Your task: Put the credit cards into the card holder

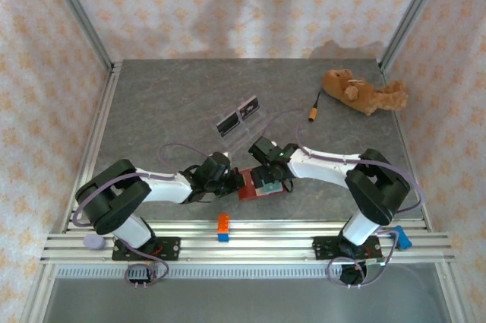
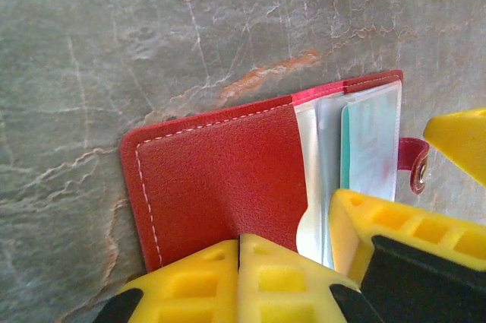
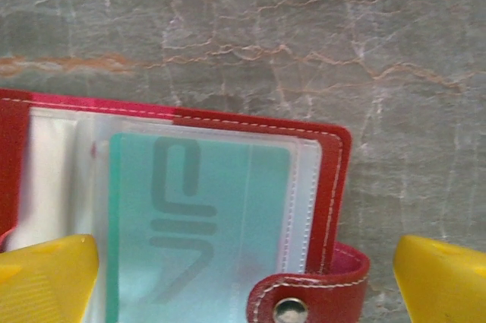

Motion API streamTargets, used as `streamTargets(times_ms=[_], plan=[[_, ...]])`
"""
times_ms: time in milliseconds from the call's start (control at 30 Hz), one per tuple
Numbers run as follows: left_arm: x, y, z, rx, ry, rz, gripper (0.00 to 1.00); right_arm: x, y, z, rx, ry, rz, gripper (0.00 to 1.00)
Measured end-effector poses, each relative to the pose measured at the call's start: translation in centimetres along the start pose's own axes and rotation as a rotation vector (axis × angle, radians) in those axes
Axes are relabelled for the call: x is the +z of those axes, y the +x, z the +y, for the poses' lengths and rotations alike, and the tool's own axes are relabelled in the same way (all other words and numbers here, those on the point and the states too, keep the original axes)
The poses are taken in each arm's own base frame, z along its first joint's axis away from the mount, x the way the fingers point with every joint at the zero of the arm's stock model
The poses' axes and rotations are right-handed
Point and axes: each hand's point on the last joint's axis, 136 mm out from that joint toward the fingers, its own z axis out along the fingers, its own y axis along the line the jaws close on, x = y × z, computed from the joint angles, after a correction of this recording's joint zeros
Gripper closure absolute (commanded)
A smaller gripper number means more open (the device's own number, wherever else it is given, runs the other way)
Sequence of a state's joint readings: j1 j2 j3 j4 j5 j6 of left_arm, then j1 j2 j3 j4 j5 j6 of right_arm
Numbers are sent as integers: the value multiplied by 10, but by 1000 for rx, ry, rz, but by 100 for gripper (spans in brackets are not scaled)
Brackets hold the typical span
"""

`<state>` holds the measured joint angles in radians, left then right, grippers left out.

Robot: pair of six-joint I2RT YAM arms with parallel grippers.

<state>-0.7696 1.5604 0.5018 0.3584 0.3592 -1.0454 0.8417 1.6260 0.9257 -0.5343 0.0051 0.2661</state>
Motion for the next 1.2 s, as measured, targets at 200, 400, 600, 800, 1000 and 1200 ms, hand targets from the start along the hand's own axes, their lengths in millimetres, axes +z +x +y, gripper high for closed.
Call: streamTargets(times_ms=[200, 400, 600, 800, 1000, 1200], plan=[[1, 0, -1, 1, 4, 1, 99, -5, 0, -8, 9, 15, -22, 1], [3, 0, -3, 3, 17, 0, 99, -13, -1, -7, 28, -23, -29, 1], [3, 0, -3, 3, 17, 0, 99, -38, -2, 1, 78, -144, -46, 0], [4, 0, -3, 3, 21, 3, 99, -56, 19, 10, 171, -374, -7, 29], [6, 0, -6, 5, 37, 6, 99, -48, 47, 23, 230, -531, 113, 36], [7, 0, -6, 6, 41, 8, 99, -43, 41, 15, 304, -583, 127, 34]])
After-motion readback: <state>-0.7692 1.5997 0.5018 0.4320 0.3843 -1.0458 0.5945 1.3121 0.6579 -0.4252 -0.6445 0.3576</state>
